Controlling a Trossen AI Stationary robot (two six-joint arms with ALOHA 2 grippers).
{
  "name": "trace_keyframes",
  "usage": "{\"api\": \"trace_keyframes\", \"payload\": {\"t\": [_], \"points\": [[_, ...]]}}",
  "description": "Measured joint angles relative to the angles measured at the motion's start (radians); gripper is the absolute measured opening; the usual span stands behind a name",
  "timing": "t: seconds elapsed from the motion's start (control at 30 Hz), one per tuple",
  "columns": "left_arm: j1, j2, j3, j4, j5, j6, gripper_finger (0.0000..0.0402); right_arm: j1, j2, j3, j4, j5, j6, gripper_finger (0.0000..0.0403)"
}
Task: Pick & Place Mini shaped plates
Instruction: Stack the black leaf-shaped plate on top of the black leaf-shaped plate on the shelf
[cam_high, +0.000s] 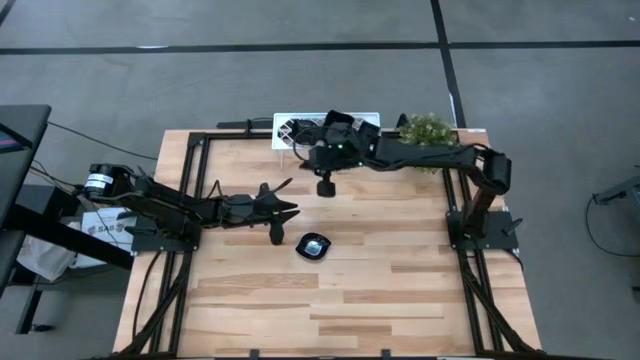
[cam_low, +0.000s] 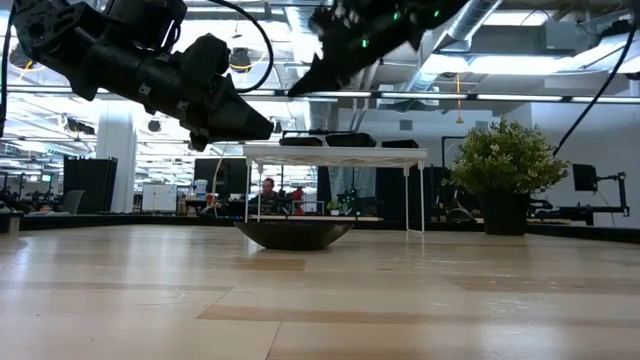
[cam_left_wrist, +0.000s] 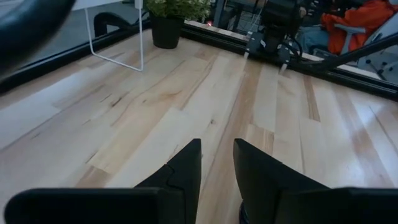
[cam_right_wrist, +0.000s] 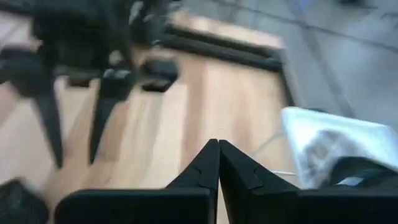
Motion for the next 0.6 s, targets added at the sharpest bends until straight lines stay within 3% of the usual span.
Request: {"api": "trace_keyframes", "payload": {"t": [0.1,0.2,0.33,0.43,0.6], "points": [[0.0,0.0,0.0,0.0,0.0,0.001,0.0095,0.009,-0.072,-0.009,0.033,0.05,0.039,0.0001],[0.0,0.0,0.0,0.0,0.0,0.027,0.0095,0.011,-0.198,-0.1,0.106,0.111,0.072,0.0001],[-0.001,0.0,0.0,0.0,0.011,0.05,0.0095,0.037,-0.432,-0.356,0.219,0.284,0.097,0.0001],[-0.001,0.0,0.0,0.0,0.022,0.05,0.0095,0.083,-0.618,-0.583,0.355,0.351,0.122,0.0001],[0.0,0.0,0.0,-0.005,0.198,0.055,0.0095,0.164,-0.877,-0.864,0.441,0.372,0.189,0.0001]]}}
